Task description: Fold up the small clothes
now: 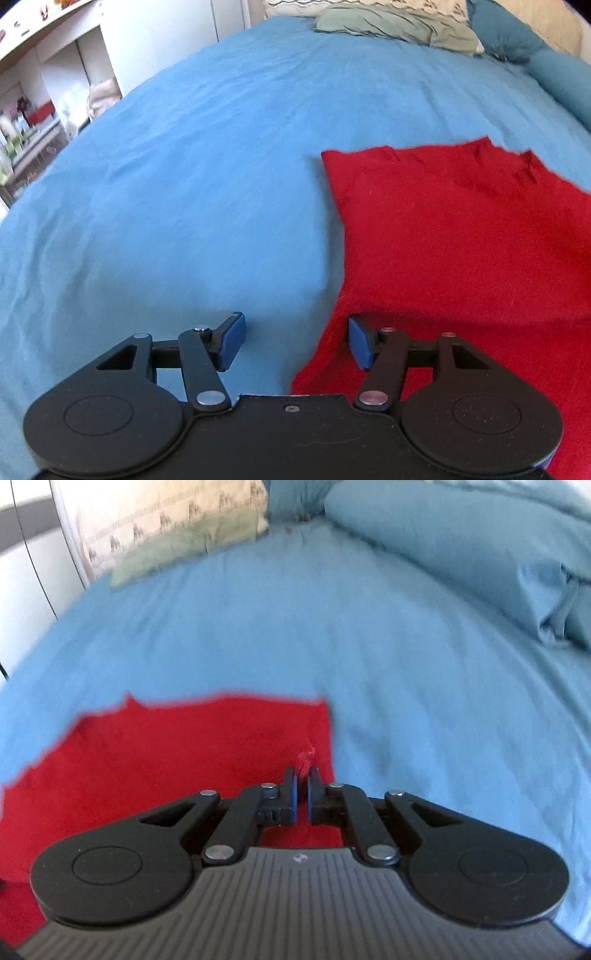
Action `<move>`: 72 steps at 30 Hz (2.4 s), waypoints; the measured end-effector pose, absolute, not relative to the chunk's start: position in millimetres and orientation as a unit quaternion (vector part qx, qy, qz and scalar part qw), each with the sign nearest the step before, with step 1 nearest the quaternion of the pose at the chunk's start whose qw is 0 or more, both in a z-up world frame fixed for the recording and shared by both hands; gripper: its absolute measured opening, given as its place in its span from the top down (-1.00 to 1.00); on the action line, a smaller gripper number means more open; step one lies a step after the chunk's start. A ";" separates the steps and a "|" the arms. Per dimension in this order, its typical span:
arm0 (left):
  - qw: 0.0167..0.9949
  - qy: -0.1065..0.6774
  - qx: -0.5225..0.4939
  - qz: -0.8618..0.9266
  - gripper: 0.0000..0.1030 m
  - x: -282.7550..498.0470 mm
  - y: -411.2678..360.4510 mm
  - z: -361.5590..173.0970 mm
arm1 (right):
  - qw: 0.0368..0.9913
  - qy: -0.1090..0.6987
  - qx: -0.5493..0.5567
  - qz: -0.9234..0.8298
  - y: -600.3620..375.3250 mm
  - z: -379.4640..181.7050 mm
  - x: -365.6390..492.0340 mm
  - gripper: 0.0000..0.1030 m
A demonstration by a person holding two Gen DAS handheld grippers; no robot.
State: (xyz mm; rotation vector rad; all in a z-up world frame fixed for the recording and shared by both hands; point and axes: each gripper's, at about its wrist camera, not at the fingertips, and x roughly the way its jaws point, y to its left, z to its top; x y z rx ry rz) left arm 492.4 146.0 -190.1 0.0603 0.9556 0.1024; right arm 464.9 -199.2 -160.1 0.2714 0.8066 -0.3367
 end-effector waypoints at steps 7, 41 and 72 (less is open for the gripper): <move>0.889 0.456 0.028 0.021 -0.31 470.2 143.3 -170.7 | 0.904 0.381 0.111 -0.158 -190.3 -163.2 439.6 -0.88; 0.930 0.358 0.068 -0.047 -0.72 484.2 70.5 -196.0 | 0.945 0.312 0.071 -0.066 -183.8 -211.6 509.0 -1.00; 0.918 0.386 -0.009 -0.091 -1.00 179.9 153.0 -103.7 | 0.941 0.327 0.067 -0.053 -149.9 -87.4 77.4 -1.00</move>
